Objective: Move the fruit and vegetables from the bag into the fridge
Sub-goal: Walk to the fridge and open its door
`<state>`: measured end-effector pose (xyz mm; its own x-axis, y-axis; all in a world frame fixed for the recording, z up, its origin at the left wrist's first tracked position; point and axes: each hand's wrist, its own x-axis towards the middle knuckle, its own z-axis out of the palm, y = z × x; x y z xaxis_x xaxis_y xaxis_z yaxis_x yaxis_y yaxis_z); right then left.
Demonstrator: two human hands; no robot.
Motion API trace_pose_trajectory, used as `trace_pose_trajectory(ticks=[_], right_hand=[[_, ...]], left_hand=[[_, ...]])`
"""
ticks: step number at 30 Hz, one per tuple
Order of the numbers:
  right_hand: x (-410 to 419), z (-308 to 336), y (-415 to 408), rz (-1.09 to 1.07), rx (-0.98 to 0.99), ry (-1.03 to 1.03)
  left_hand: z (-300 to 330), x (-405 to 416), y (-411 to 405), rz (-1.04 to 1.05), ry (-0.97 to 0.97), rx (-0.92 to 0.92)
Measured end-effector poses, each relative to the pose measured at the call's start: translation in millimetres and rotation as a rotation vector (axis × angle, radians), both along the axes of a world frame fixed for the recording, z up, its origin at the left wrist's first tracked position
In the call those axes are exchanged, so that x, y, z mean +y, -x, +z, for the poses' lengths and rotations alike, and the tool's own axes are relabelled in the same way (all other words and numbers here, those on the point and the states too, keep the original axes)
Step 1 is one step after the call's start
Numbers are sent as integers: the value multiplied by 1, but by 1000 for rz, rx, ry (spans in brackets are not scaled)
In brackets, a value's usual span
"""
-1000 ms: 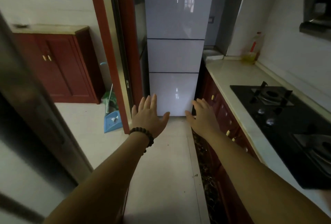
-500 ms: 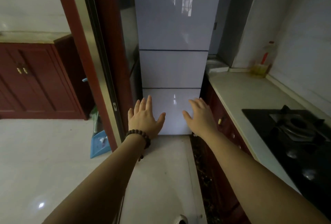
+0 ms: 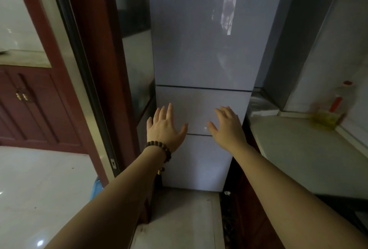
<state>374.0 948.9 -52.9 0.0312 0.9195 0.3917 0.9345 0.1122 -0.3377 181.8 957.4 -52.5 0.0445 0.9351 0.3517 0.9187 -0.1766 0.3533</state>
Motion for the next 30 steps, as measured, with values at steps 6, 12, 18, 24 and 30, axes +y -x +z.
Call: trace_pose_trajectory(ticks=[6,12,18,24,30], right_hand=[[77,6,-3,3,9,-30],[154,13,5,-55,27,-64],[218,16,25,-115,51,-61],[259,20,31,-143,48,-60],[275,20,25,-166,35,-77]], left_hand=[[3,84,4,-15,-28,-21],[4,172,7,-66,-31,-27],[10,265,25,-105,4,-96],[15,351,22,-30,2,-313],[42,418,12,61,-9,-598]])
